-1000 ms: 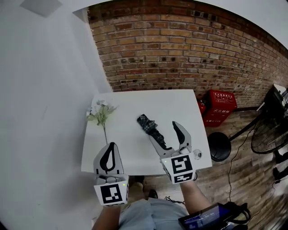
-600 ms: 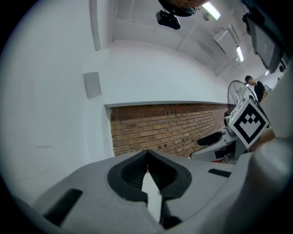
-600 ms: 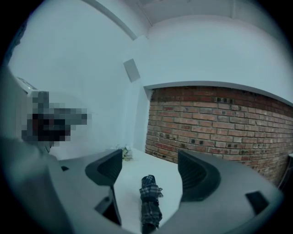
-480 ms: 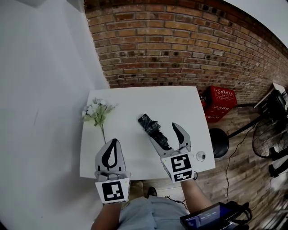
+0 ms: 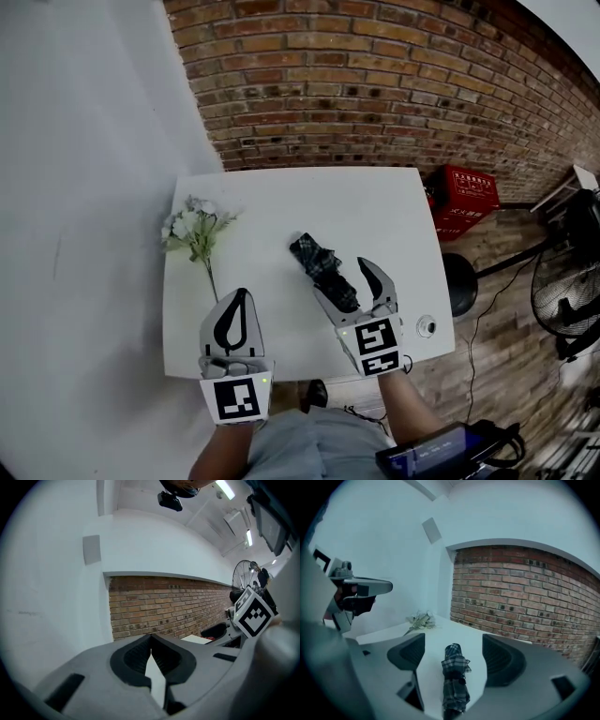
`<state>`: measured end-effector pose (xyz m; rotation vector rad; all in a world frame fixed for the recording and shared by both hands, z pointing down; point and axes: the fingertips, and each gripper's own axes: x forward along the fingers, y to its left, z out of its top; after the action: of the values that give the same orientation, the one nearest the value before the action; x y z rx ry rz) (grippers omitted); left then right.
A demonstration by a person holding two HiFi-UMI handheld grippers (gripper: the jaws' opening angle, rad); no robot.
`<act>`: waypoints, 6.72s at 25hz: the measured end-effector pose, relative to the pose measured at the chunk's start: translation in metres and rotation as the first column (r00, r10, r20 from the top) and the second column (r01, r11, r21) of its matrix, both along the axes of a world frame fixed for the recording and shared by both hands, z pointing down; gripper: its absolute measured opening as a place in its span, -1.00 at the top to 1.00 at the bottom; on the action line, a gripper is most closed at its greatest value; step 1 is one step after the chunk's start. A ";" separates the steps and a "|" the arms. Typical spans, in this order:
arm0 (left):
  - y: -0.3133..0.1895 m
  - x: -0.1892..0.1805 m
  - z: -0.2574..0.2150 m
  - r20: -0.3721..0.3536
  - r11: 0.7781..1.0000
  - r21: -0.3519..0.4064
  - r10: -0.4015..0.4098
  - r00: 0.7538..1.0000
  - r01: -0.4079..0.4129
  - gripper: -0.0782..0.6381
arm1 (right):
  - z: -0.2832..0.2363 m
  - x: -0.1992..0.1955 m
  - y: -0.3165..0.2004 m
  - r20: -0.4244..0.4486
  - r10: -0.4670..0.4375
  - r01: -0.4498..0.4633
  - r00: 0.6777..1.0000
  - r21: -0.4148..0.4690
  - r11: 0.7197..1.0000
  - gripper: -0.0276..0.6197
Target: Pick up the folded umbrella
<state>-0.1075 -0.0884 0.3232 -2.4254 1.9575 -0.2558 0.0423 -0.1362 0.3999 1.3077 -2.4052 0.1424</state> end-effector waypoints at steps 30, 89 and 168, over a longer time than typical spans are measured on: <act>-0.057 -0.014 0.089 -0.019 0.987 -0.155 0.034 0.999 -0.036 0.76 | 0.163 0.001 -0.012 -0.124 -0.022 -0.022 0.992 -0.347 0.938 -0.32; -0.067 -0.014 0.116 -0.024 0.980 -0.195 0.031 0.999 -0.035 0.76 | 0.200 0.010 -0.006 -0.130 -0.017 -0.043 0.991 -0.444 0.895 0.09; -0.051 -0.018 0.066 -0.008 0.993 -0.115 0.023 1.000 -0.023 0.76 | 0.110 0.007 -0.022 -0.059 0.069 -0.081 0.996 -0.235 0.969 0.34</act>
<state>-0.1259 -0.1395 0.3891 -2.5194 1.9689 -0.3707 0.0489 -0.1583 0.5101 1.2744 -2.2182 0.4007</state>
